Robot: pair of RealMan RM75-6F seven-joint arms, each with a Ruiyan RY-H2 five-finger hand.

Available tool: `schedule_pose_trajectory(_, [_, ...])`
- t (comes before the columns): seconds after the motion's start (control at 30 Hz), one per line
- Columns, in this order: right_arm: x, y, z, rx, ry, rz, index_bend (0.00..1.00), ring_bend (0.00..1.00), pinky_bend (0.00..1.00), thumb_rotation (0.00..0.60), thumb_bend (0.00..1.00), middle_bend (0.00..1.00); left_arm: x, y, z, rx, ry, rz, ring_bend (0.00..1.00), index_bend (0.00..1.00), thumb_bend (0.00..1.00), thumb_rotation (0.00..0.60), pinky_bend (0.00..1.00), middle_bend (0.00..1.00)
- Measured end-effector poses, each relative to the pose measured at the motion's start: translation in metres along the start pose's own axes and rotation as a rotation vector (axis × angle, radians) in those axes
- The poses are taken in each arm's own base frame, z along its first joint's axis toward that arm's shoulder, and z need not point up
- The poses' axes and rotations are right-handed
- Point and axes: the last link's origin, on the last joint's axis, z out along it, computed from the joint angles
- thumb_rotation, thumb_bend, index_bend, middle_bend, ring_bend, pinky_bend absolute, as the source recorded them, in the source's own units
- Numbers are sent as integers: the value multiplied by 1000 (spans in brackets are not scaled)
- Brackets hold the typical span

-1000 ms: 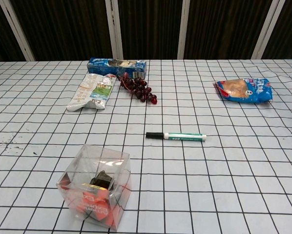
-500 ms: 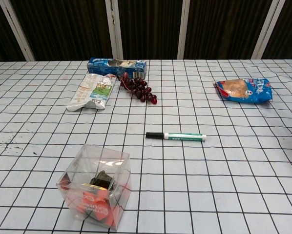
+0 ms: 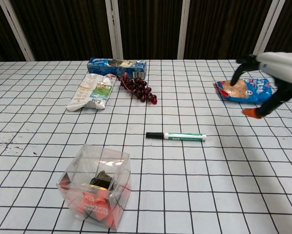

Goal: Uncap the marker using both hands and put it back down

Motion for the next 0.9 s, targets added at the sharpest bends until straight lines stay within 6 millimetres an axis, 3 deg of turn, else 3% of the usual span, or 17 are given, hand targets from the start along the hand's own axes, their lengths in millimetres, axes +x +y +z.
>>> schedule_pose_trajectory(0.17, [-20,-50,23,29,-63,-3,357,16,0,600,296,4,-4,-16,1,26,-10,8,0,10,493,600,0,0])
schedule_pose_trajectory(0.37, [-38,-80,44,30,-100,-47,389,17,0,600,297,4,-9,-33,2,55,-24,19,0,10,493,600,0,0])
schedule_pose_trajectory(0.6, [-58,-89,61,-1,-144,-77,414,16,0,600,297,4,-15,-45,4,79,-39,28,0,10,493,600,0,0])
schedule_pose_trajectory(0.9, [-73,-81,67,-21,-179,-71,448,16,0,600,297,4,-20,-51,6,99,-50,28,0,10,493,600,0,0])
